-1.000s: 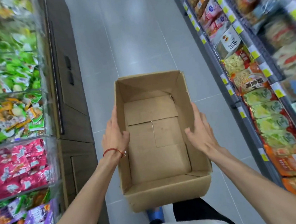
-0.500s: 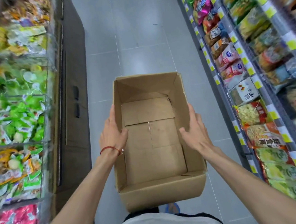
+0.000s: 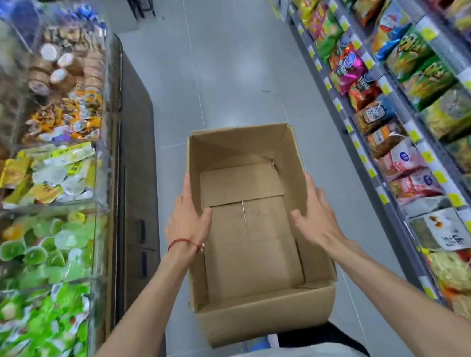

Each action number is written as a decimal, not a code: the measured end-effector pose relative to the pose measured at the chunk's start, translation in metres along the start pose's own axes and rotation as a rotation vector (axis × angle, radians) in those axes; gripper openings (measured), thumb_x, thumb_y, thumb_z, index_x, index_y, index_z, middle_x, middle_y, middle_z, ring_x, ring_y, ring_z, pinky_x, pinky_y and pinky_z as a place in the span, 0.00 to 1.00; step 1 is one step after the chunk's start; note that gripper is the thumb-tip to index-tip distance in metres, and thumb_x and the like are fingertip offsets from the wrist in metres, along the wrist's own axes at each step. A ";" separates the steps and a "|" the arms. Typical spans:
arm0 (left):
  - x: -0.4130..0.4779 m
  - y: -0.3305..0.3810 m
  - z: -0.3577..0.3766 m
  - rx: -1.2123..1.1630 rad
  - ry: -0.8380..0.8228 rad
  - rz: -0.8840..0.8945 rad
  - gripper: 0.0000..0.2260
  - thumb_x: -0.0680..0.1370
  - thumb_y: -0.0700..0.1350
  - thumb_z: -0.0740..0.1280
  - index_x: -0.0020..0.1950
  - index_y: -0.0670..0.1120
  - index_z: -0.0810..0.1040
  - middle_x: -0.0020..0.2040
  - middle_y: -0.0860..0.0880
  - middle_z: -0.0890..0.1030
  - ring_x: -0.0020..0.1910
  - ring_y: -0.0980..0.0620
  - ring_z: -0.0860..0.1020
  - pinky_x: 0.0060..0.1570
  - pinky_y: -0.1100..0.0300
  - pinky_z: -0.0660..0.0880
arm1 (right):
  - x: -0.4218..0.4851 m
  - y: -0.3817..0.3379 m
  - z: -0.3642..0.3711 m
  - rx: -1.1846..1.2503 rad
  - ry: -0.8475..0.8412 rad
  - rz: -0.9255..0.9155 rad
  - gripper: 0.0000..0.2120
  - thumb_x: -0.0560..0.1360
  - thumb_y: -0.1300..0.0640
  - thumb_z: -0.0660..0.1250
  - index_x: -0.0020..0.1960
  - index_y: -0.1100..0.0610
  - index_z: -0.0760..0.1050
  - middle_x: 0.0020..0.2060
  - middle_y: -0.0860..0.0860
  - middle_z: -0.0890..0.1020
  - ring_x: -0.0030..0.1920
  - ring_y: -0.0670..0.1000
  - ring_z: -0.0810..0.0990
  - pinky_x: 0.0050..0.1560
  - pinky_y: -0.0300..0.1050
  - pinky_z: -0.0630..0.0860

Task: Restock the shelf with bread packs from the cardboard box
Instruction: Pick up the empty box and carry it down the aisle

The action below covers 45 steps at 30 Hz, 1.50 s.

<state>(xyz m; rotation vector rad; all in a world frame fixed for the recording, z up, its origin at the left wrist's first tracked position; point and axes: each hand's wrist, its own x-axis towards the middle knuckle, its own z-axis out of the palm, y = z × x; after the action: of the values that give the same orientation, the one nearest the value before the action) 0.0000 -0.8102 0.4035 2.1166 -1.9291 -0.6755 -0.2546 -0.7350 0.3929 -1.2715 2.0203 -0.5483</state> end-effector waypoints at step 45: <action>1.002 0.196 -0.163 -0.130 0.181 -0.303 0.41 0.74 0.52 0.65 0.78 0.66 0.41 0.71 0.45 0.73 0.59 0.39 0.78 0.53 0.47 0.76 | 1.030 -0.470 -0.075 -0.103 -0.247 -0.277 0.46 0.78 0.64 0.62 0.81 0.36 0.38 0.70 0.53 0.65 0.41 0.51 0.76 0.38 0.41 0.68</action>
<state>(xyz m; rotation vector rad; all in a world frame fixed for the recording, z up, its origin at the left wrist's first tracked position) -0.0555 -1.8421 0.4348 2.3195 -1.4490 -0.6168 -0.3224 -1.8673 0.4229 -1.6113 1.6991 -0.3936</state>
